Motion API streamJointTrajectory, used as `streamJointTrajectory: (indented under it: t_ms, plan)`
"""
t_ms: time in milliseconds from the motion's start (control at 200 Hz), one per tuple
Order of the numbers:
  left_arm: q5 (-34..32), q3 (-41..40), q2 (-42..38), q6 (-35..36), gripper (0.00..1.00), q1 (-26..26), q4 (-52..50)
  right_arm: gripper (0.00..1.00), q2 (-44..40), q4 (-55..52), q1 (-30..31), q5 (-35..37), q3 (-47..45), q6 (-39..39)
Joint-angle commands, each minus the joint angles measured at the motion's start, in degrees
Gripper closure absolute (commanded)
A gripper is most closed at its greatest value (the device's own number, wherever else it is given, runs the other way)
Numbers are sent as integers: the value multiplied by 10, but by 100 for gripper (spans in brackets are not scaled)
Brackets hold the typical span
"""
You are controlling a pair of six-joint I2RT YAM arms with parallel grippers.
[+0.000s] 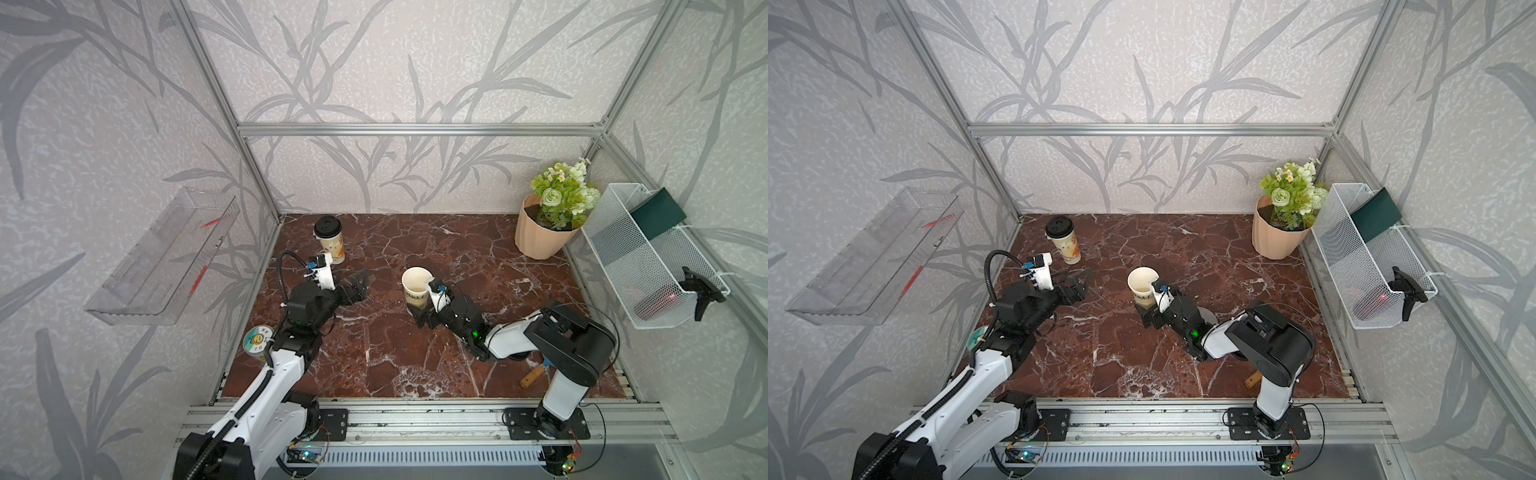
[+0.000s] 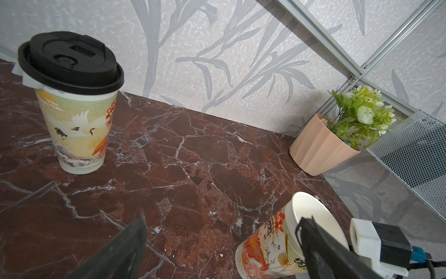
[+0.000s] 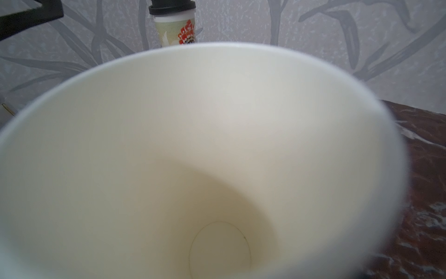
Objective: Put the leak-proof paper on the milk tea cups
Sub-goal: Move the cup to the center of the board, then pick up the leak-proof paper from the center of the board.
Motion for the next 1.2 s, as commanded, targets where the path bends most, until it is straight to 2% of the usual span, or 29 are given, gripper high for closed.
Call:
streamJointTrajectory:
  t_ms: [0, 185, 305, 360, 505, 605, 715, 845, 955, 1095, 1195]
  plan:
    - [18, 18, -1, -9, 1, -2, -2, 1, -42, -43, 1, -2, -28, 21]
    - [18, 26, 4, -14, 1, -2, -9, 1, -77, -98, 1, -2, -35, 12]
    - [24, 24, -6, -8, 1, -2, -25, 1, -155, -162, 0, -14, -60, 47]
    - [32, 21, -11, -7, 1, -2, -26, 1, -215, -278, -3, -3, -59, 86]
    - [69, 16, -16, -14, 1, -3, -23, 1, -347, -670, -35, 101, -7, 202]
    - [102, 17, -16, -24, 1, -3, -17, 2, -380, -787, -83, 92, 16, 213]
    - [143, 16, -15, -34, 1, -4, -6, 8, -335, -811, -147, 31, 51, 189]
    - [165, 7, -23, -47, 1, -6, 0, 12, -230, -836, -169, -6, 114, 170]
    - [160, -2, -37, -43, 1, -7, -2, 18, -160, -863, -170, 15, 155, 165]
    - [156, -3, -50, -37, 1, -8, -10, 22, -131, -874, -170, 65, 158, 183]
    - [155, -4, -53, -36, 1, -9, -7, 24, -111, -858, -179, 42, 154, 182]
